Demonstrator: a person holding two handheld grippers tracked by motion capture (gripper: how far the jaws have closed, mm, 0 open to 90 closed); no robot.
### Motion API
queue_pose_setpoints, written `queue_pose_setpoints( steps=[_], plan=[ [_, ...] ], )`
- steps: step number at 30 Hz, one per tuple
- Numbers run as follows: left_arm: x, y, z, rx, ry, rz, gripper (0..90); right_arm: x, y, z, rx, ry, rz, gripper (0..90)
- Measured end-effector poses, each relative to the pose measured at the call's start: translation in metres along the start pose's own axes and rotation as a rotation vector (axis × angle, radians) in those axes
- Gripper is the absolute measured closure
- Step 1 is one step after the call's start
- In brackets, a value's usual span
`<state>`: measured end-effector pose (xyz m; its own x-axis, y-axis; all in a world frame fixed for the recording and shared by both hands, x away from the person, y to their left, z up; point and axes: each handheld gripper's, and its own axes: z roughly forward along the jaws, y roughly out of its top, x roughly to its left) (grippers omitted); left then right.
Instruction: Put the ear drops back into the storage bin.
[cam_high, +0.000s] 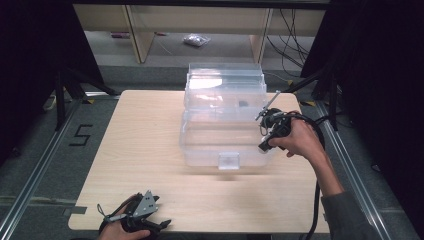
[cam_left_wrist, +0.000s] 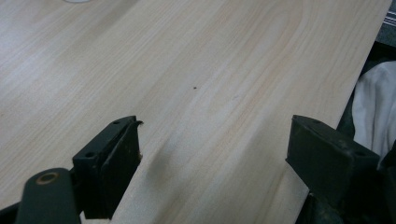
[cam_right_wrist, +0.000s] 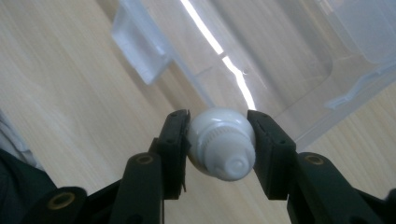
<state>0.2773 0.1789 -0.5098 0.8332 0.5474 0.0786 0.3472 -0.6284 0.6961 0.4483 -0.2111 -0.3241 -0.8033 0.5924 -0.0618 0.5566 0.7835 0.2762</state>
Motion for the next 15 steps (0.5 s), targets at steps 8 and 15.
queue_pose_setpoints(
  steps=[8, 15],
  plan=[
    [0.000, 0.000, 0.000, 0.001, -0.001, -0.001, 16.9, -0.016, 0.010, 0.008, 0.013, -0.005, 0.029, 60.2],
    [0.002, 0.000, 0.000, 0.007, -0.002, 0.016, 16.8, -0.030, 0.014, 0.021, 0.032, -0.003, 0.085, 60.3]
  ],
)
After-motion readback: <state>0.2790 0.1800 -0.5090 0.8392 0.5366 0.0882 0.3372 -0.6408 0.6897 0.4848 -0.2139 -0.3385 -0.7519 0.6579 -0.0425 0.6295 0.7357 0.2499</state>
